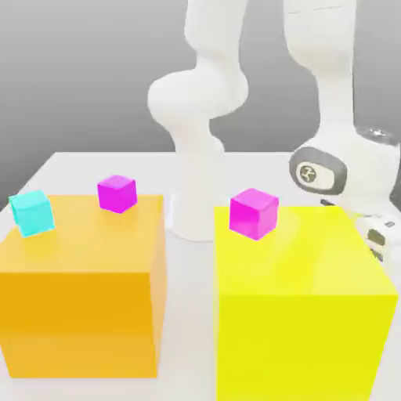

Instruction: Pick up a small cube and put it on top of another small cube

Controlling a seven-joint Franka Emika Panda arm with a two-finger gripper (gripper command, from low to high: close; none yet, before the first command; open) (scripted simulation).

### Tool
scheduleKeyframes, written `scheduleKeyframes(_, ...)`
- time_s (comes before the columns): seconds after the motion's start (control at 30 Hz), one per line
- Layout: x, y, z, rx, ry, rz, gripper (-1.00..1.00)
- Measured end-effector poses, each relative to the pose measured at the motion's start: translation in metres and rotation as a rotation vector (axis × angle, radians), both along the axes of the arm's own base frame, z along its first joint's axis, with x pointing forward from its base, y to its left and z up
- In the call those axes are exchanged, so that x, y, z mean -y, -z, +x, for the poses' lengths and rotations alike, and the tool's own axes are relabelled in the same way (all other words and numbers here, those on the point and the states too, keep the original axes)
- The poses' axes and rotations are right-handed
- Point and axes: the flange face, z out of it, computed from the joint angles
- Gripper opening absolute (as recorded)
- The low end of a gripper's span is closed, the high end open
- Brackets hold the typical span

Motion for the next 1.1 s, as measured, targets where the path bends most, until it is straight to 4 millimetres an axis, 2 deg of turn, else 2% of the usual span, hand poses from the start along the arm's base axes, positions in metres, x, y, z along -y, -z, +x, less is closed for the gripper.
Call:
scheduleKeyframes(0.1, -0.001, -0.024, 0.0, 0.005, -0.016, 0.003, -1.0)
scheduleKeyframes(0.27, -0.019, -0.041, 0.029, 0.077, -0.112, 0.028, -1.0)
scheduleKeyframes(0.43, -0.021, -0.08, 0.089, 0.165, -0.077, 0.044, -1.0)
scheduleKeyframes(0.6, -0.01, -0.13, 0.15, 0.256, -0.019, 0.046, -1.0)
scheduleKeyframes(0.67, 0.001, -0.153, 0.173, 0.288, 0.025, 0.046, -1.0)
scheduleKeyframes(0.73, 0.023, -0.182, 0.196, 0.296, 0.132, 0.05, -1.0)
scheduleKeyframes(0.77, 0.026, -0.191, 0.197, 0.286, 0.172, 0.056, -1.0)
scheduleKeyframes(0.83, 0.055, -0.203, 0.205, 0.255, 0.304, 0.061, -1.0)
scheduleKeyframes(1.1, 0.12, -0.243, 0.188, 0.122, 0.712, 0.077, -1.0)
